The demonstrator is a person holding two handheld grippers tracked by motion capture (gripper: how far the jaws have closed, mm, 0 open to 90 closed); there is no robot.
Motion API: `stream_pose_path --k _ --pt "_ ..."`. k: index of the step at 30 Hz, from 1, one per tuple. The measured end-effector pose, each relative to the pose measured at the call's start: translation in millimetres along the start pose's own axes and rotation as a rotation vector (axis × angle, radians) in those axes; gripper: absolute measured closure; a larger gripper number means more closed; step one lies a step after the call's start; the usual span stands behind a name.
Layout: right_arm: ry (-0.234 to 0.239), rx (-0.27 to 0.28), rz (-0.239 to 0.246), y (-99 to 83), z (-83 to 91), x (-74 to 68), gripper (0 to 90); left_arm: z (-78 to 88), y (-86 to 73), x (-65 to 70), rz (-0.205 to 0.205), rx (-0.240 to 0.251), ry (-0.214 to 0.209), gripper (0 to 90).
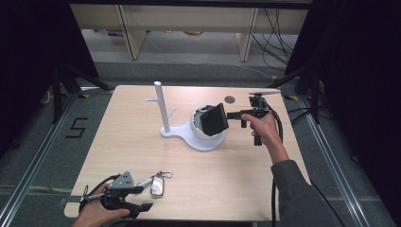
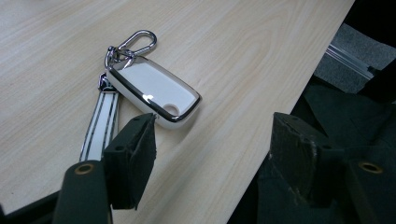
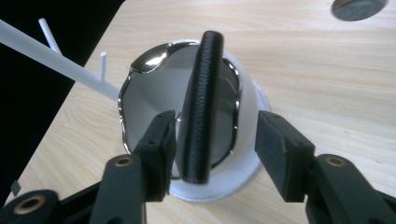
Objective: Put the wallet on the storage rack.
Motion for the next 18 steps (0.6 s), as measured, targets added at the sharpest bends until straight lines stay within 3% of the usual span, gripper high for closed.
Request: stream_pose_path --k 3,4,5,6,10,12,13,18 --pt "0.011 -0.003 -0.035 -4.0 9.0 -0.9 46.8 0.1 0.4 -1.4 -0.003 -0.002 0.005 31.2" --pt "0.002 0.014 -0.005 -7.7 16.7 2.8 45.8 0.4 1.3 -2.4 0.005 0.002 0.006 31.2" --pt "0.002 0.014 -0.005 -7.7 16.7 2.8 45.8 0.4 1.3 -2.4 0.005 0.002 0.006 31.2" --pt "-0.012 0.012 0.034 -14.0 23.4 6.4 44.7 1.8 1.6 -4.9 0.002 -0.005 0.012 31.1" --pt "-0.011 0.012 0.046 -25.6 32.4 8.4 44.6 2.9 4.3 -9.8 0.008 0.001 0.024 30.8" --pt "-0.009 0.000 0.024 -36.1 38.2 7.3 44.2 2.7 6.3 -14.7 0.017 -0.006 0.039 30.4" --pt "-0.009 0.015 0.082 -40.3 40.2 12.1 44.1 3.2 7.1 -16.9 0.008 -0.010 0.041 29.7" --pt "0.012 0.027 0.088 -62.3 50.5 12.5 43.9 2.2 16.8 -31.2 0.017 -0.018 0.065 27.0"
Point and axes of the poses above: each handheld gripper's, and its own axes: z roughly backward along the jaws, y roughly out of its top, x roughly to its right, the point moved 8 cm from there along -z, roughly forward along the jaws
